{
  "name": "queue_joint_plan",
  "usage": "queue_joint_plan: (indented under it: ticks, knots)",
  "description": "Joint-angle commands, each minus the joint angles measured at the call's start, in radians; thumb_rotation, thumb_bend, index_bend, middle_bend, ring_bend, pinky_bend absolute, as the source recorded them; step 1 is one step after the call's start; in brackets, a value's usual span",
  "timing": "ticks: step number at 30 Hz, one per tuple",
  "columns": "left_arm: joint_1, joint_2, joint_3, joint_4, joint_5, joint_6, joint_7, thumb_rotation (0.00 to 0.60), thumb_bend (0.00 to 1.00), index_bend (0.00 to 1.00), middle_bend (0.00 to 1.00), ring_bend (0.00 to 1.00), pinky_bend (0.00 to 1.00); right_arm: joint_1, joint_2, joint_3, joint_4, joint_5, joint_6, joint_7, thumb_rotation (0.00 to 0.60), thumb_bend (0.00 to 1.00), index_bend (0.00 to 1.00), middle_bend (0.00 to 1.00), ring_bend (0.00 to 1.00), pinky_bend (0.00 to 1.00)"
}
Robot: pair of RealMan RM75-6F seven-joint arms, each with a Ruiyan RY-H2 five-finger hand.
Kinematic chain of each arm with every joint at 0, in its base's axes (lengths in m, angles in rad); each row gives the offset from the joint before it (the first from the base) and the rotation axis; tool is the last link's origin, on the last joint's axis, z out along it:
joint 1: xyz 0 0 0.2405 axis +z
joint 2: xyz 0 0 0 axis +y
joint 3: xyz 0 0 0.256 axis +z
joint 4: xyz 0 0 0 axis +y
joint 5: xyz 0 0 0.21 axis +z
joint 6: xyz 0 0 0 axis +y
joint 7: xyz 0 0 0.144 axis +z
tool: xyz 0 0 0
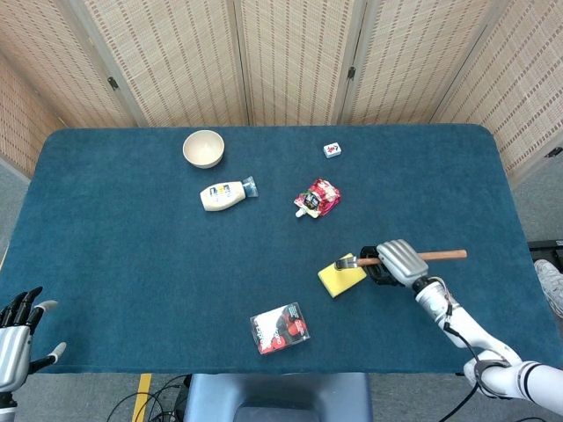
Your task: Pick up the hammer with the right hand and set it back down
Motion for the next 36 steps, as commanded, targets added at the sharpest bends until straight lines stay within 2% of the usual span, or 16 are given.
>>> queue_joint_plan:
  ticks: [1,5,7,8,10,15,21,25,31,36]
  knots:
    - [0.000,-0.001,0.001,0.000,0.000,-0.002,0.002,0.600,0.20,0.30,0.13,0.12,0.21,0.006,-0.020,0.019,0.037,0.029,-0.018,0.010,0.600,0.67,0.87,0.89,0.71,0.83]
    - [-0.003,-0.002,0.001,-0.003,0.002,-0.005,0.007,0.600,0.20,0.30,0.13,0.12,0.21,0.024,-0.077,0.061,0.129,0.072,-0.030,0.022,0.600,0.64,0.87,0.87,0.71,0.83]
    - [-0.004,-0.002,0.001,-0.005,0.003,-0.005,0.011,0.600,0.20,0.30,0.13,0.12,0.21,0.040,-0.113,0.081,0.182,0.091,-0.049,0.039,0.600,0.61,0.86,0.84,0.70,0.78]
    - [-0.004,-0.001,0.001,-0.007,0.003,-0.005,0.012,0.600,0.20,0.30,0.13,0.12,0.21,0.049,-0.133,0.089,0.211,0.097,-0.057,0.049,0.600,0.58,0.83,0.80,0.66,0.72]
    - [-0.003,0.000,0.001,-0.009,0.003,-0.002,0.013,0.600,0.20,0.30,0.13,0.12,0.21,0.062,-0.163,0.097,0.258,0.102,-0.072,0.063,0.600,0.53,0.74,0.71,0.57,0.62]
    - [0.002,0.002,0.003,-0.009,-0.001,0.000,0.013,0.600,0.20,0.30,0.13,0.12,0.21,0.085,-0.250,0.109,0.399,0.103,-0.093,0.147,0.600,0.38,0.43,0.46,0.32,0.41]
    - [0.006,0.005,0.002,-0.008,-0.006,0.003,0.011,0.600,0.20,0.30,0.13,0.12,0.21,0.101,-0.278,0.093,0.505,0.080,-0.121,0.213,0.600,0.25,0.05,0.19,0.09,0.18]
    - [0.005,0.004,0.001,-0.005,-0.008,0.000,0.009,0.600,0.20,0.30,0.13,0.12,0.21,0.087,-0.250,0.083,0.503,0.067,-0.099,0.230,0.600,0.23,0.00,0.11,0.03,0.12]
    - [-0.001,0.000,-0.001,-0.002,-0.004,-0.005,0.008,0.600,0.20,0.30,0.13,0.12,0.21,0.043,-0.167,0.062,0.450,0.054,-0.051,0.186,0.600,0.23,0.00,0.11,0.02,0.11]
    - [-0.003,-0.002,-0.004,-0.001,-0.001,-0.001,0.004,0.600,0.20,0.30,0.13,0.12,0.21,-0.027,-0.067,0.049,0.329,0.050,0.045,0.134,0.600,0.24,0.00,0.12,0.02,0.11]
